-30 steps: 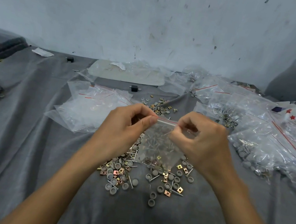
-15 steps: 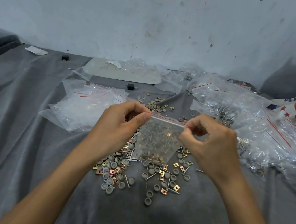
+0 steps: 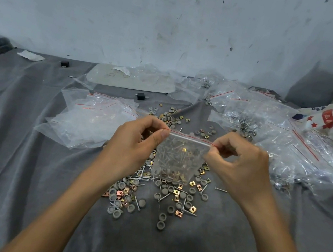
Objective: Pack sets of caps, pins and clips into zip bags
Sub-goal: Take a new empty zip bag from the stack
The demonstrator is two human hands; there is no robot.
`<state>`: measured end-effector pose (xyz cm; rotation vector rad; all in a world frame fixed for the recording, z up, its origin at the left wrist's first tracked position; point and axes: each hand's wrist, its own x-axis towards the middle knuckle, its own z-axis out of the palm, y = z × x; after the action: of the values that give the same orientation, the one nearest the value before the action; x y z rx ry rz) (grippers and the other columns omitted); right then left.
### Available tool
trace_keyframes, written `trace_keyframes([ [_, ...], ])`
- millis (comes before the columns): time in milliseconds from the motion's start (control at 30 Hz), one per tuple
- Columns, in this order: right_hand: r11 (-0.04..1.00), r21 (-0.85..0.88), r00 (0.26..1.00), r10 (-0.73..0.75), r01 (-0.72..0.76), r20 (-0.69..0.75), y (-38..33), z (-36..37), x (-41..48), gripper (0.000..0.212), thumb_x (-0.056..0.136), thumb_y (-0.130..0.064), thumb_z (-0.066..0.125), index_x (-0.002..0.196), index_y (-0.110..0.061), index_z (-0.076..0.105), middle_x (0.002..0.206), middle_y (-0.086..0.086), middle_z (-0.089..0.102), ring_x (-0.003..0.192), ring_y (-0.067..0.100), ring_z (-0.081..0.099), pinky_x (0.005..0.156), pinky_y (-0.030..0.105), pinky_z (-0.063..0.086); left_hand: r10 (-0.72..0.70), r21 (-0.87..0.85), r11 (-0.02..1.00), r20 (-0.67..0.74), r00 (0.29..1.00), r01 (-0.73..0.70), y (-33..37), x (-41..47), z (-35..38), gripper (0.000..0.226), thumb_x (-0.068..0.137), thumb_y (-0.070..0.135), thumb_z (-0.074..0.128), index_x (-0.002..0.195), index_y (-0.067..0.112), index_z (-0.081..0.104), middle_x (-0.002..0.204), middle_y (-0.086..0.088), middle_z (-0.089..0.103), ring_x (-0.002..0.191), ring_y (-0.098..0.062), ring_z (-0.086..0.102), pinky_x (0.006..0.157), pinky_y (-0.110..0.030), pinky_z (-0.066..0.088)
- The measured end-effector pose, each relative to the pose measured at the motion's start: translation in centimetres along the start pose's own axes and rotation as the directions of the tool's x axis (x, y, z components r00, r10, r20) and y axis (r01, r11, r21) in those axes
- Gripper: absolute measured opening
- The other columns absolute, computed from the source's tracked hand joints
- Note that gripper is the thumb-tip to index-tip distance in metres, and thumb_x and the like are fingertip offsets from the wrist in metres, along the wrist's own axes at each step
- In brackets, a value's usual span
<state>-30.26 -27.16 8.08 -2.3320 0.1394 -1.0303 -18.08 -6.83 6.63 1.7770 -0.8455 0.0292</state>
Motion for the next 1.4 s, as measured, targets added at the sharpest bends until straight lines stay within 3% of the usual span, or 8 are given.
trace_keyframes([
  [433, 0.919, 0.198, 0.940, 0.328, -0.340, 0.092, 6.0, -1.8, 1.1, 0.012, 0.090, -0.026, 0.064, 0.079, -0.022, 0.066, 0.061, -0.010, 0.063, 0.056, 0.003, 0.054, 0.053, 0.022, 0.045, -0.102, 0.083, 0.991, -0.049, 0.994, 0.106, -2.8, 1.0, 3.8, 0.017, 0.098, 0.036, 0.060, 0.113, 0.043, 0.063, 0.099, 0.022, 0.066, 0.084, 0.009, 0.060, 0.065, -0.026, 0.048],
  [567, 0.762, 0.404, 0.842, 0.539, -0.506, 0.038, 11.1, -3.5, 5.4, 0.011, 0.095, -0.007, 0.058, 0.087, -0.007, 0.065, 0.070, 0.004, 0.074, 0.062, 0.015, 0.066, 0.056, 0.028, 0.055, -0.162, 0.095, 0.982, -0.040, 0.986, 0.165, -3.0, 0.8, 3.7, 0.016, 0.098, 0.032, 0.060, 0.111, 0.041, 0.065, 0.099, 0.017, 0.067, 0.083, 0.009, 0.060, 0.064, -0.022, 0.045],
  [700, 0.517, 0.590, 0.615, 0.787, -0.620, -0.042, 17.7, -6.1, 8.7, 0.013, 0.097, -0.002, 0.053, 0.106, -0.002, 0.062, 0.100, 0.013, 0.072, 0.080, 0.023, 0.065, 0.069, 0.032, 0.059, -0.189, 0.121, 0.973, -0.051, 0.981, 0.194, -3.2, 0.5, 3.2, 0.016, 0.099, 0.029, 0.060, 0.109, 0.039, 0.067, 0.097, 0.017, 0.068, 0.079, 0.006, 0.064, 0.062, -0.023, 0.045],
  [833, 0.426, 0.485, 0.503, 0.864, -0.764, 0.034, 22.1, -6.7, 7.2, 0.064, 0.102, -0.010, 0.052, 0.158, -0.020, 0.023, 0.143, 0.008, 0.044, 0.103, 0.023, 0.056, 0.097, 0.041, 0.055, -0.223, 0.166, 0.958, -0.080, 0.972, 0.234, -4.4, 0.6, 2.1, 0.014, 0.098, 0.030, 0.062, 0.107, 0.038, 0.069, 0.097, 0.017, 0.069, 0.085, -0.006, 0.065, 0.067, -0.031, 0.051],
  [1033, 0.685, 0.181, 0.701, 0.712, -0.706, 0.040, 19.4, -0.1, -0.1, 0.034, 0.097, -0.013, 0.061, 0.129, -0.024, 0.060, 0.107, 0.005, 0.069, 0.105, 0.030, 0.068, 0.091, 0.044, 0.056, -0.342, 0.192, 0.905, -0.205, 0.917, 0.380, -8.2, 1.8, 0.3, 0.015, 0.100, 0.023, 0.060, 0.096, 0.037, 0.066, 0.091, 0.011, 0.069, 0.075, -0.013, 0.064, 0.062, -0.034, 0.051],
  [1133, 0.819, 0.109, 0.823, 0.546, -0.563, 0.156, 16.5, 3.3, -4.3, 0.027, 0.097, -0.014, 0.065, 0.102, -0.040, 0.066, 0.093, -0.018, 0.072, 0.090, 0.002, 0.068, 0.074, 0.019, 0.051, -0.347, 0.308, 0.847, -0.298, 0.889, 0.433, -10.7, 3.0, -1.2, 0.020, 0.100, 0.019, 0.055, 0.116, 0.023, 0.067, 0.117, -0.001, 0.069, 0.101, -0.023, 0.067, 0.086, -0.043, 0.056],
  [1267, 0.853, 0.106, 0.852, 0.487, -0.512, 0.194, 13.5, 5.4, -7.5, 0.031, 0.097, -0.017, 0.066, 0.101, -0.048, 0.064, 0.095, -0.031, 0.070, 0.087, -0.008, 0.066, 0.072, 0.023, 0.048, -0.340, 0.652, 0.587, -0.339, 0.877, 0.480, -13.7, 5.0, -3.8, 0.052, 0.102, 0.032, 0.051, 0.151, 0.017, 0.043, 0.157, -0.010, 0.041, 0.143, -0.031, 0.037, 0.114, -0.050, 0.031],
  [1400, 0.869, 0.043, 0.862, 0.482, -0.493, 0.156, 12.8, 5.8, -7.8, 0.029, 0.093, -0.012, 0.070, 0.091, -0.041, 0.067, 0.089, -0.016, 0.073, 0.089, 0.007, 0.068, 0.079, 0.035, 0.051, -0.537, 0.712, 0.468, -0.241, 0.808, 0.523, -16.5, 5.8, -4.8, 0.064, 0.099, 0.047, 0.051, 0.155, 0.024, 0.030, 0.154, -0.007, 0.045, 0.140, -0.031, 0.042, 0.111, -0.051, 0.029],
])
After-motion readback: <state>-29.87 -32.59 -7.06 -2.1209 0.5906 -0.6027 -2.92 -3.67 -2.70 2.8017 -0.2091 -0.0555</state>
